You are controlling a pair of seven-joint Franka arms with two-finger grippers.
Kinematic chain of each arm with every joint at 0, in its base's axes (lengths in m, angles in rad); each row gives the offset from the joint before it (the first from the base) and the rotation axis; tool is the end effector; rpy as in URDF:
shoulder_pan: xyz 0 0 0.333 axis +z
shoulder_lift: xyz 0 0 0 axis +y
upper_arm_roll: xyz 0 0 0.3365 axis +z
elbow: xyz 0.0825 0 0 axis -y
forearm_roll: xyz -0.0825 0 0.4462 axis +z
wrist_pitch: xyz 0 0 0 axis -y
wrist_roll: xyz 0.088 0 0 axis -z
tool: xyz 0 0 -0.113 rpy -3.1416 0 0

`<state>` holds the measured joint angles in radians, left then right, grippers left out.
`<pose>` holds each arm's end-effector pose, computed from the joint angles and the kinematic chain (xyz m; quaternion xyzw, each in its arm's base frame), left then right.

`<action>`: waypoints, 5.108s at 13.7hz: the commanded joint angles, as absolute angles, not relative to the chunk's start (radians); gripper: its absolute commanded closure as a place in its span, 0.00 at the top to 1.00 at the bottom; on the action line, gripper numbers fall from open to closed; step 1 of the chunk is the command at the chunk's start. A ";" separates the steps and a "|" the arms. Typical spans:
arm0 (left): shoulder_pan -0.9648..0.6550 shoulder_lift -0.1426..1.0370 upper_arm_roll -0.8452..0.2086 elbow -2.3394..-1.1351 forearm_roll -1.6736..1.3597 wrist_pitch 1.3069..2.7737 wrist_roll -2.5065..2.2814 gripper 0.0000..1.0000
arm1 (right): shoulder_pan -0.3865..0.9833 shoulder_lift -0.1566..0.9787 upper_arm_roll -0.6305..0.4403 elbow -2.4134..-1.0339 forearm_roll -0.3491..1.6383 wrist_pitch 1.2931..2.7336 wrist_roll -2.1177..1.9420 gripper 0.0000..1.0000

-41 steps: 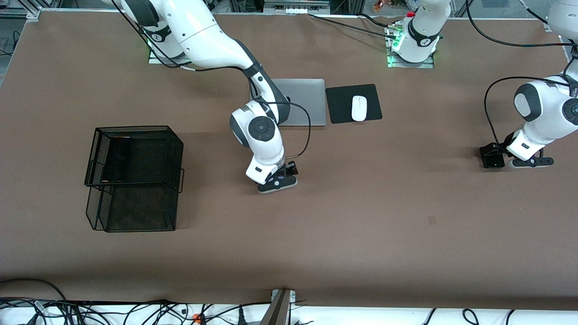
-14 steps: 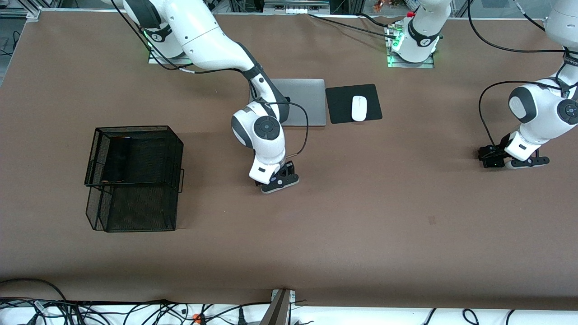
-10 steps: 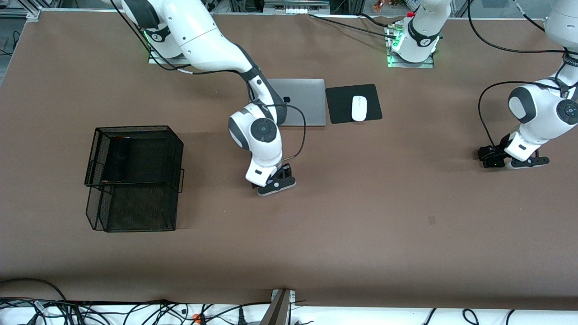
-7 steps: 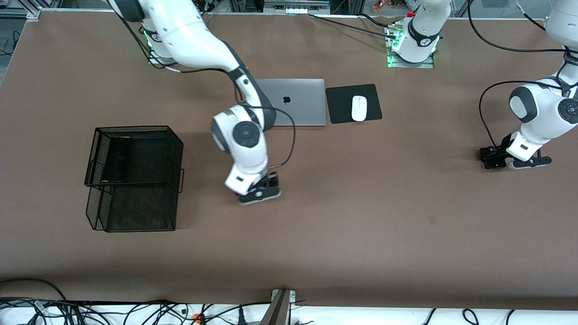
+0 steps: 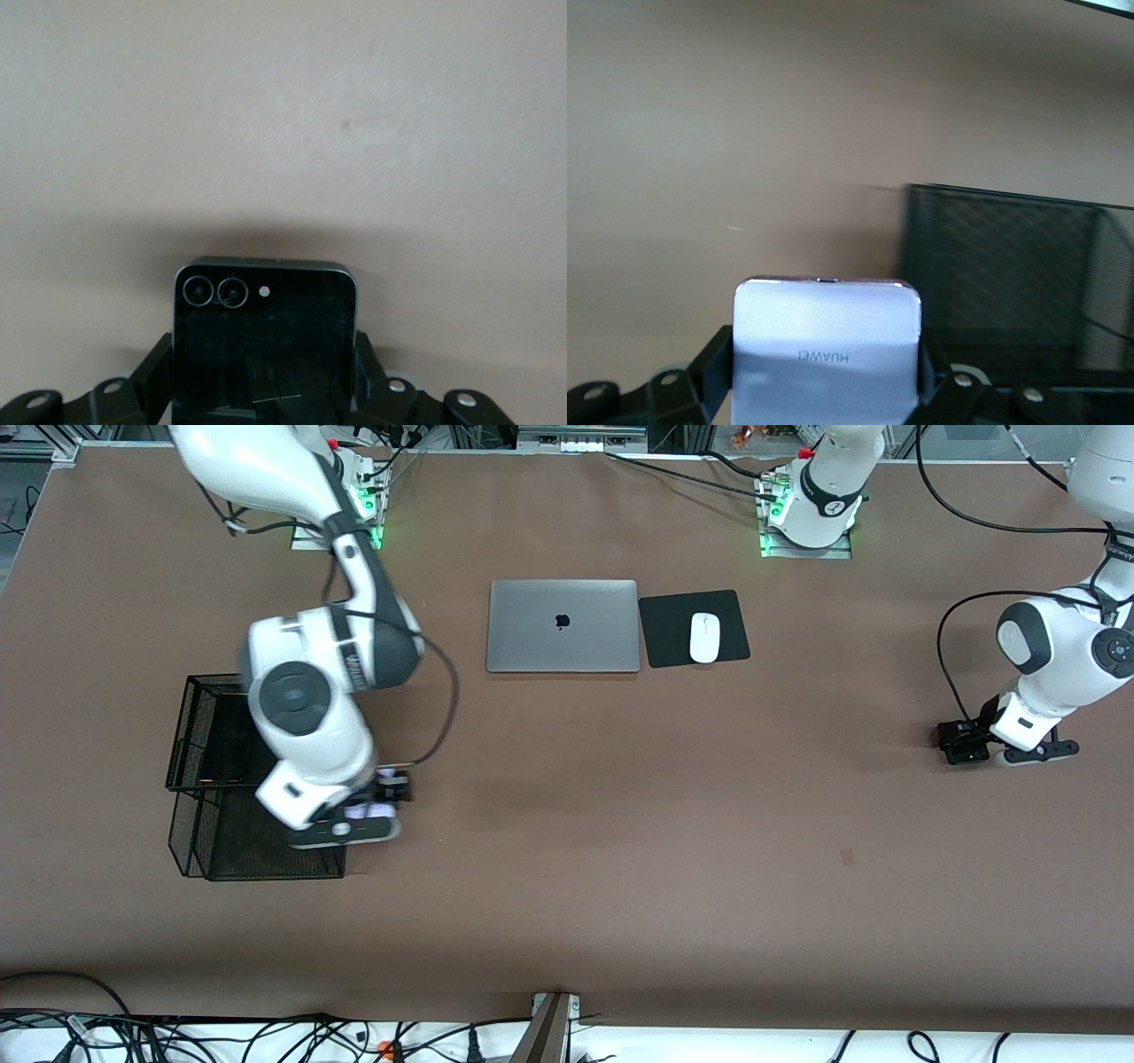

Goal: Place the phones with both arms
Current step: 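Lower the white Huawei phone into the basket with the right gripper, then set the flip phone mid-table with the left gripper while the right gripper returns, then grasp the flip phone with the right gripper while the left gripper withdraws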

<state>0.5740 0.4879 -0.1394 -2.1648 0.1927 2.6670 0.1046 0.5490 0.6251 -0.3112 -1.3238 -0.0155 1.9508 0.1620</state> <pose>0.5509 0.2460 0.1276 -0.9960 -0.0880 -0.0081 0.0151 0.7604 0.2369 0.3747 0.9928 0.0695 0.0339 0.0919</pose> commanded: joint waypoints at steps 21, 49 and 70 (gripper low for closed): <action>-0.267 0.756 -0.144 -1.570 0.095 2.243 -0.735 0.00 | 0.267 0.790 -0.331 -1.384 0.267 2.143 -0.064 0.05; -0.778 1.132 -0.049 -0.959 0.084 2.250 -0.966 1.00 | 0.420 0.606 -0.334 -1.271 0.209 1.859 0.150 0.97; -0.095 0.573 -0.061 -1.281 0.101 1.700 -0.364 1.00 | 0.845 0.885 -0.236 -1.279 0.221 2.206 0.606 0.99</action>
